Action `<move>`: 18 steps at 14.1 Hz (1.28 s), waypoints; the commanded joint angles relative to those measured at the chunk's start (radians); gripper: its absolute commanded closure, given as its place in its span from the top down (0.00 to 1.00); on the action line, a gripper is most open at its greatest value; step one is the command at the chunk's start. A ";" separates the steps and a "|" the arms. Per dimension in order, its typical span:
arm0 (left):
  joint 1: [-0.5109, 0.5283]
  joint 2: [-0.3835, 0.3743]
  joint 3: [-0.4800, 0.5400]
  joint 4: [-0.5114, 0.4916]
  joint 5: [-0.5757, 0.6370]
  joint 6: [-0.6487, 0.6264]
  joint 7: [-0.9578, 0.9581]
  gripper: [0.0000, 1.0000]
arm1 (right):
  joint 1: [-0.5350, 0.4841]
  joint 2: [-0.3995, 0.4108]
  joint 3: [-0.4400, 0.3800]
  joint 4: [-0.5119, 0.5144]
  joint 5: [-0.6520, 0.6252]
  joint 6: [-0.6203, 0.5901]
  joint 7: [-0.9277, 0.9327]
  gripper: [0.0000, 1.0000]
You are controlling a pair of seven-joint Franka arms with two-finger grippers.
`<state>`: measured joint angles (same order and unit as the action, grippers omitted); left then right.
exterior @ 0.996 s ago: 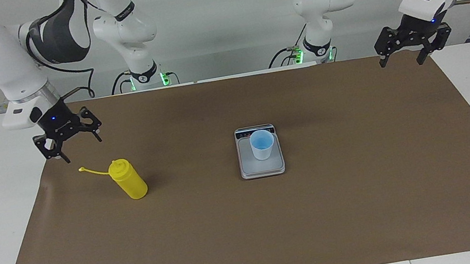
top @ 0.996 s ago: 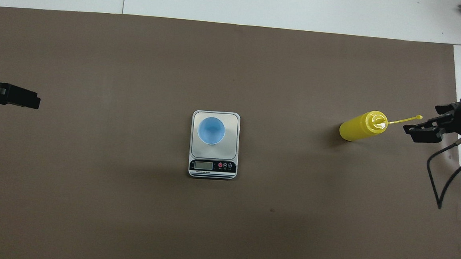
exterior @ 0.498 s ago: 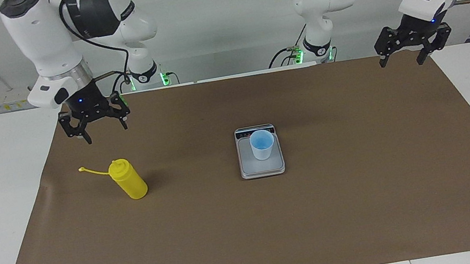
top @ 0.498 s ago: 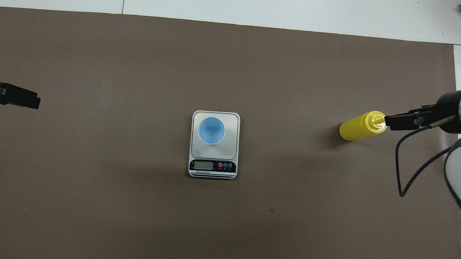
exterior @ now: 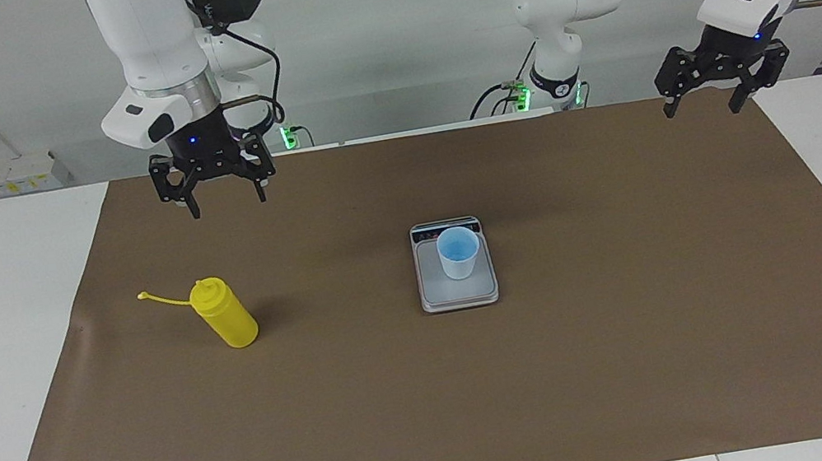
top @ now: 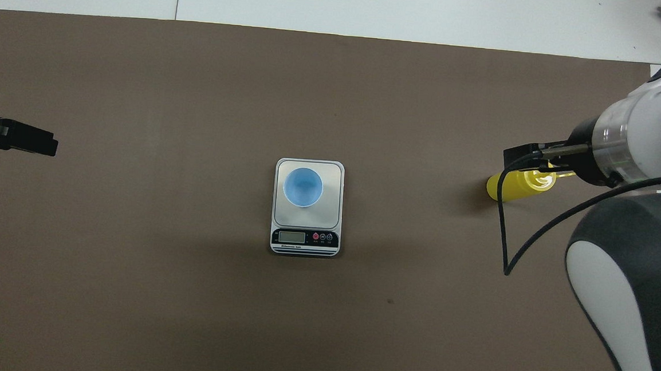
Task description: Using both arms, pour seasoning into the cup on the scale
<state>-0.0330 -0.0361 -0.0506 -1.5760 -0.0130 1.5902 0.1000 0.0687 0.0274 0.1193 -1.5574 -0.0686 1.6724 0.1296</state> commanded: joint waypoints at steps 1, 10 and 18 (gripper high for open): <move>0.013 -0.024 -0.003 -0.022 -0.015 -0.010 0.006 1.00 | -0.041 0.014 0.000 0.014 0.003 -0.045 0.019 1.00; 0.013 -0.024 -0.003 -0.022 -0.015 -0.012 0.006 1.00 | -0.095 -0.010 0.000 -0.047 0.052 -0.028 0.016 1.00; 0.013 -0.024 -0.003 -0.022 -0.015 -0.010 0.006 1.00 | -0.109 -0.032 0.000 -0.093 0.067 0.009 0.013 1.00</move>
<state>-0.0330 -0.0361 -0.0506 -1.5760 -0.0130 1.5902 0.1000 -0.0133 0.0251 0.1110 -1.6112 -0.0350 1.6568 0.1308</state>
